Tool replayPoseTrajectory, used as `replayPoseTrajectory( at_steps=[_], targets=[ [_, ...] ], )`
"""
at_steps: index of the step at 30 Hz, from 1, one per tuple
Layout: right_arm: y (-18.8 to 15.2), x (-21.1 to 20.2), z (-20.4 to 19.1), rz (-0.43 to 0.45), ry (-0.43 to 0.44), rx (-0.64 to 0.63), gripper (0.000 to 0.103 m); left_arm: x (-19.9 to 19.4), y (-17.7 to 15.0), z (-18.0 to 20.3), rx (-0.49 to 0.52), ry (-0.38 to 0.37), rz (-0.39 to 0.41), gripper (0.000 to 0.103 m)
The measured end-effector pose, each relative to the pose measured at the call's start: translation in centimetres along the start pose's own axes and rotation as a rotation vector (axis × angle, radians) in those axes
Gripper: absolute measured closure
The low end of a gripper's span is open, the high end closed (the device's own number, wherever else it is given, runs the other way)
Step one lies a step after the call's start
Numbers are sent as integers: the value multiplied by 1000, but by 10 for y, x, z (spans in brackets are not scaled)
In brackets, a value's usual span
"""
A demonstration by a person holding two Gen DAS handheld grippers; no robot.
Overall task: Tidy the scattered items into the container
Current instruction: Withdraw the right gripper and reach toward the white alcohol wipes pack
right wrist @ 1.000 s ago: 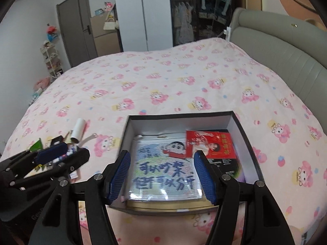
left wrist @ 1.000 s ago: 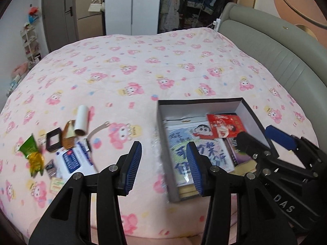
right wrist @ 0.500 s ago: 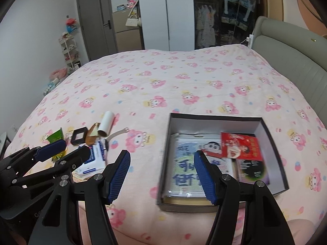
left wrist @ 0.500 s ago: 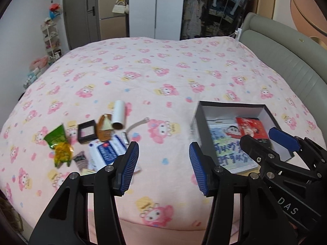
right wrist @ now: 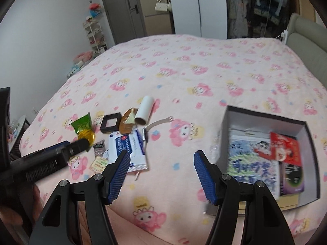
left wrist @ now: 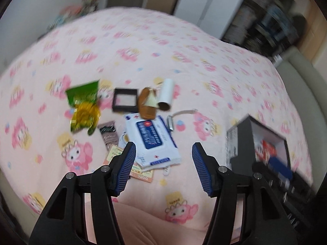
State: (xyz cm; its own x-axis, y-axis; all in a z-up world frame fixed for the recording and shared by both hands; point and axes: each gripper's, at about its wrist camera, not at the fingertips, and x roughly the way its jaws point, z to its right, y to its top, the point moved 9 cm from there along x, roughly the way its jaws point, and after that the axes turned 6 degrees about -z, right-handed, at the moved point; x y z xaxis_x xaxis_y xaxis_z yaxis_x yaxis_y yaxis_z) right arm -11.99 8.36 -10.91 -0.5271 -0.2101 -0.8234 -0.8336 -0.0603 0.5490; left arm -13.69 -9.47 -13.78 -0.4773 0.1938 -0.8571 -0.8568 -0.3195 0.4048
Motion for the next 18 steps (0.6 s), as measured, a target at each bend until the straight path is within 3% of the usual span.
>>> replayPoseTrajectory(
  at_steps=[9,14,18],
  targets=[
    [-14,73,-7,-168,-20,-9,41,97,18,-41,-223,-28,-160,51],
    [-33,112,-10,-269,-6,3,41,137,11,-57,-302,28,-197,51],
    [-46,140,-16,-339,13,31,41,163,-2,-55,-342,-33,-304,51]
  ],
)
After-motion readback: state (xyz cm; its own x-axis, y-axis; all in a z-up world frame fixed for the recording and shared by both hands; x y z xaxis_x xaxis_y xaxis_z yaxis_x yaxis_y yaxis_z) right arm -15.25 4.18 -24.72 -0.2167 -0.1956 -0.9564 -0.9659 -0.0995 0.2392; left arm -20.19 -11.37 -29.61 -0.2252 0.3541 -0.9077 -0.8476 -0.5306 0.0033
